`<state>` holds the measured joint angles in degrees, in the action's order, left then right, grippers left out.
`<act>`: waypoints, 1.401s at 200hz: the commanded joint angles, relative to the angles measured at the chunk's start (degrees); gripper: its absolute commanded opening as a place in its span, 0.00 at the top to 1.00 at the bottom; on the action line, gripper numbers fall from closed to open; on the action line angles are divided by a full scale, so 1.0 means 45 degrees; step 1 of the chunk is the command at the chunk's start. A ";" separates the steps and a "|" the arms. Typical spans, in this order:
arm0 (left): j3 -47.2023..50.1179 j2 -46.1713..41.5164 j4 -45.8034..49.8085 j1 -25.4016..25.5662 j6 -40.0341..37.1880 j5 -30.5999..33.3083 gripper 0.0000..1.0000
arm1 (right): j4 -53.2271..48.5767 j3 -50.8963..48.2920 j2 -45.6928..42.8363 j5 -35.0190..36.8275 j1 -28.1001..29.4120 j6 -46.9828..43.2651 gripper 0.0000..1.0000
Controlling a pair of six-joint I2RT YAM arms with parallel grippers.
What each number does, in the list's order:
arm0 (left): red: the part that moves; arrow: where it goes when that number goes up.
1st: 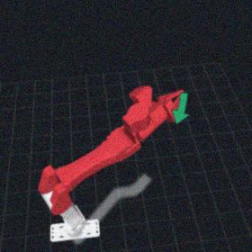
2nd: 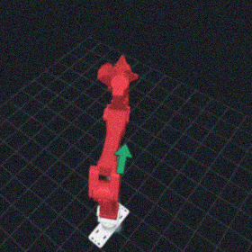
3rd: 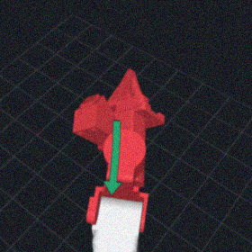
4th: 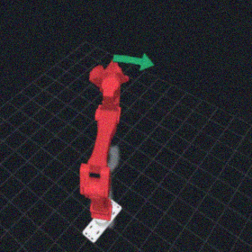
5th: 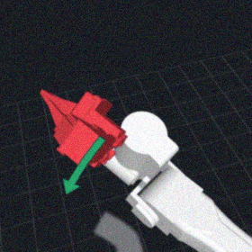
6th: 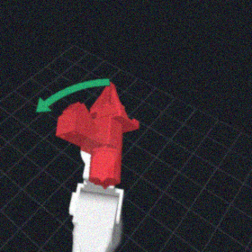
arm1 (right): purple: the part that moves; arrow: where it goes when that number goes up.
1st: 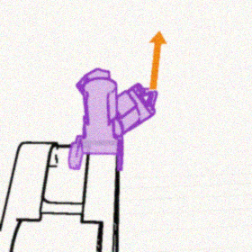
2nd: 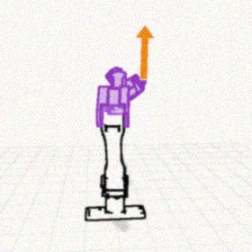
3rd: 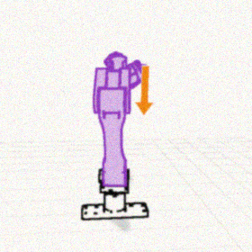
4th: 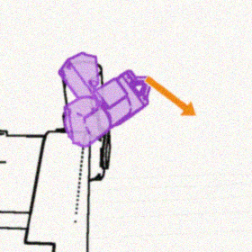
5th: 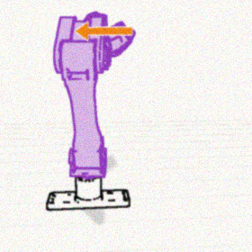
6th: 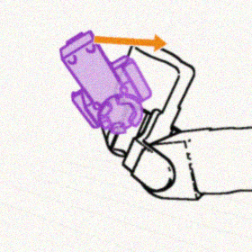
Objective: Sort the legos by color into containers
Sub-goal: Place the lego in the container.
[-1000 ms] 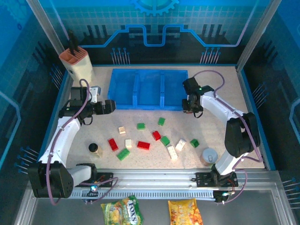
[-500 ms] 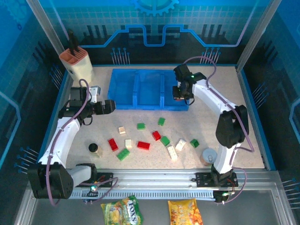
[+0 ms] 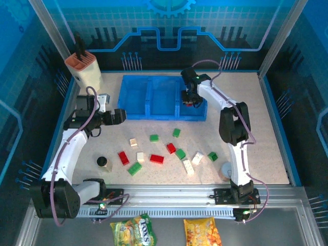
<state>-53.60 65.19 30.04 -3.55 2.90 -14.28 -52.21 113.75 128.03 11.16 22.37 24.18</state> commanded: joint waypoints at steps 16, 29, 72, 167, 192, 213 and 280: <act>0.0252 -0.0255 -0.0118 -0.0109 -0.0016 -0.0213 0.01 | -0.0645 0.1153 0.1098 0.0064 -0.0340 -0.0124 0.77; 0.0252 -0.0259 -0.0132 -0.0109 0.0001 -0.0196 0.01 | -0.0669 0.1343 0.1537 0.0185 -0.0362 -0.0130 0.77; 0.0249 -0.0247 -0.0094 -0.0110 -0.0019 -0.0181 0.01 | -0.0902 0.1792 0.2184 0.0431 -0.0477 -0.0179 0.76; 0.0231 -0.0265 -0.0074 -0.0109 -0.0041 -0.0150 0.01 | -0.1108 0.1921 0.2143 0.0528 -0.0551 -0.0097 0.67; 0.0224 -0.0253 -0.0075 -0.0114 -0.0038 -0.0194 0.01 | -0.1370 0.2196 0.1935 0.0548 -0.0529 -0.0165 0.62; 0.0226 -0.0268 -0.0050 -0.0112 -0.0038 -0.0167 0.01 | -0.1515 0.2317 0.1700 0.0584 -0.0500 -0.0214 0.60; 0.0123 -0.0165 0.0147 -0.0109 0.0059 -0.0026 0.01 | -0.1967 0.2397 0.0765 0.0666 -0.0406 -0.0341 0.56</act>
<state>-53.19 65.17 30.11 -3.55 2.90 -14.26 -58.26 123.04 136.66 13.17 20.47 23.29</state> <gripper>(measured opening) 0.993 0.435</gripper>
